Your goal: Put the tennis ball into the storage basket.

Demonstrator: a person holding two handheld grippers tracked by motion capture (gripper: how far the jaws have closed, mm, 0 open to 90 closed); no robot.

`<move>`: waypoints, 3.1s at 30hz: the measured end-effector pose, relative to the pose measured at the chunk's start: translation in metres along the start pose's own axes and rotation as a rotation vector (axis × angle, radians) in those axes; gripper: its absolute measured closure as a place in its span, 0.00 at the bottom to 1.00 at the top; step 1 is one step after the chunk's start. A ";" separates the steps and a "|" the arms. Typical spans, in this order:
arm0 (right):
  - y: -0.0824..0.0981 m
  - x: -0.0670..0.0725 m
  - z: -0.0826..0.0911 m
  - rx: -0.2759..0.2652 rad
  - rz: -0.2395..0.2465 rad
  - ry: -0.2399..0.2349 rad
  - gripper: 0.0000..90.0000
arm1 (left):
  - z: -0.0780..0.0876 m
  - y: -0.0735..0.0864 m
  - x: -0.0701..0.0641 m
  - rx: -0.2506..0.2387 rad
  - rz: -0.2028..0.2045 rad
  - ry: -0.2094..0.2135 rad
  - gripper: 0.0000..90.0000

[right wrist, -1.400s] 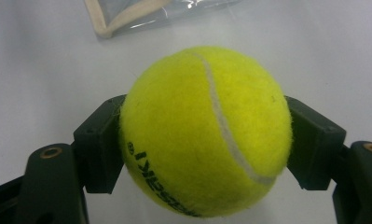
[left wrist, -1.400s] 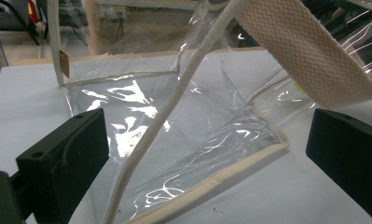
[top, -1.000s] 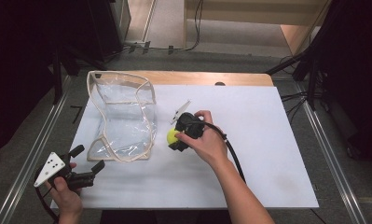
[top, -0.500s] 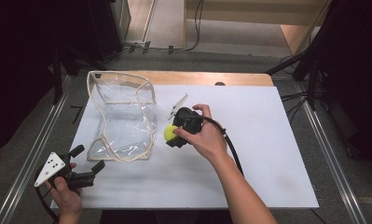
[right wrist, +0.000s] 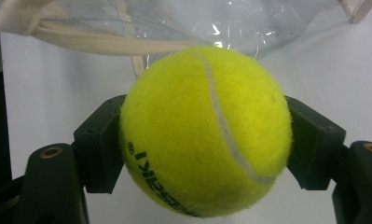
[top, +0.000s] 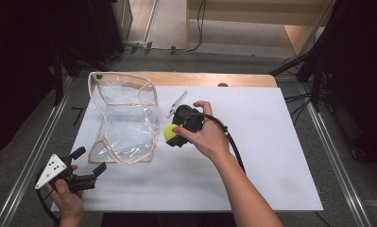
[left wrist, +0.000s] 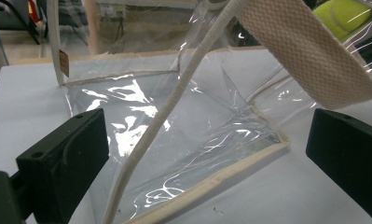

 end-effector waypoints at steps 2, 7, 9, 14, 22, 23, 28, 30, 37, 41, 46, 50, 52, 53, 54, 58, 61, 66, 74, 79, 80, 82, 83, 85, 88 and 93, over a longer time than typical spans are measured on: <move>-0.002 0.000 0.001 -0.006 0.001 -0.001 0.25 | 0.000 0.000 0.000 0.001 0.000 0.000 0.00; -0.008 0.001 0.007 -0.003 0.015 -0.004 0.25 | -0.001 0.000 0.000 0.006 -0.003 -0.001 0.00; -0.010 0.001 0.009 -0.006 0.015 -0.005 0.25 | -0.001 0.000 0.000 0.005 -0.001 -0.001 0.00; -0.016 0.002 0.013 -0.008 0.015 -0.005 0.25 | -0.001 0.001 0.000 0.010 0.001 0.002 0.00; -0.023 0.002 0.019 -0.003 0.036 -0.003 0.25 | -0.001 0.001 0.000 0.015 0.000 0.004 0.00; -0.024 0.002 0.020 -0.006 0.034 -0.004 0.25 | -0.002 0.001 0.000 0.014 0.002 0.005 0.00; -0.028 0.003 0.025 -0.008 0.038 -0.005 0.25 | -0.002 0.001 0.000 0.017 0.003 0.006 0.00; -0.030 0.003 0.029 -0.007 0.044 -0.005 0.25 | -0.002 0.001 0.000 0.017 0.002 0.009 0.00; -0.035 0.003 0.036 -0.017 0.043 -0.006 0.25 | -0.002 0.002 -0.001 0.022 0.003 0.010 0.00; -0.038 0.004 0.038 -0.012 0.053 -0.003 0.25 | -0.003 0.002 -0.001 0.024 0.002 0.011 0.00; -0.043 0.005 0.043 -0.013 0.060 -0.002 0.25 | -0.003 0.002 -0.001 0.024 0.002 0.013 0.00; -0.047 0.006 0.047 -0.022 0.066 -0.005 0.25 | -0.003 0.002 -0.001 0.022 0.006 0.013 0.00; -0.050 0.007 0.049 -0.020 0.066 -0.004 0.25 | -0.003 0.002 -0.001 0.023 0.006 0.013 0.00; -0.051 0.007 0.050 -0.023 0.072 -0.001 0.25 | -0.003 0.002 -0.001 0.023 0.006 0.013 0.00; -0.052 0.008 0.050 -0.025 0.073 -0.003 0.25 | -0.003 0.002 -0.001 0.026 0.003 0.013 0.00; -0.054 0.010 0.050 -0.029 0.077 -0.010 0.25 | -0.003 0.002 -0.001 0.023 0.007 0.013 0.00; -0.056 0.013 0.050 -0.037 0.073 -0.029 0.25 | -0.003 0.002 -0.001 0.026 0.006 0.013 0.00; -0.061 0.016 0.052 -0.041 0.078 -0.030 0.25 | -0.003 0.002 -0.001 0.027 0.006 0.013 0.00; -0.067 0.018 0.052 -0.045 0.092 -0.038 0.25 | -0.003 0.002 -0.001 0.028 0.008 0.016 0.00; -0.069 0.021 0.050 -0.039 0.097 -0.045 0.25 | -0.003 0.002 -0.001 0.030 0.007 0.016 0.00; -0.070 0.021 0.049 -0.039 0.097 -0.044 0.25 | -0.003 0.002 -0.001 0.030 0.006 0.016 0.00; -0.071 0.022 0.048 -0.040 0.102 -0.049 0.25 | -0.003 0.003 -0.001 0.031 0.006 0.016 0.00; -0.072 0.023 0.048 -0.043 0.101 -0.049 0.25 | -0.004 0.003 -0.001 0.033 0.005 0.017 0.00; -0.074 0.024 0.048 -0.045 0.104 -0.052 0.25 | -0.004 0.003 -0.001 0.034 0.004 0.015 0.00; -0.077 0.026 0.047 -0.044 0.110 -0.054 0.25 | -0.004 0.003 -0.001 0.037 0.005 0.016 0.00; -0.082 0.028 0.045 -0.047 0.117 -0.057 0.25 | -0.004 0.003 -0.001 0.036 0.005 0.017 0.00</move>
Point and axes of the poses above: each handheld gripper's, and its own axes: z roughly backward along the jaws, y roughly out of its underside, x roughly to its left, the point moved 9 cm from there along -z, roughly forward along the jaws, and after that the axes turned 11 degrees about y, right-handed, at the moved point
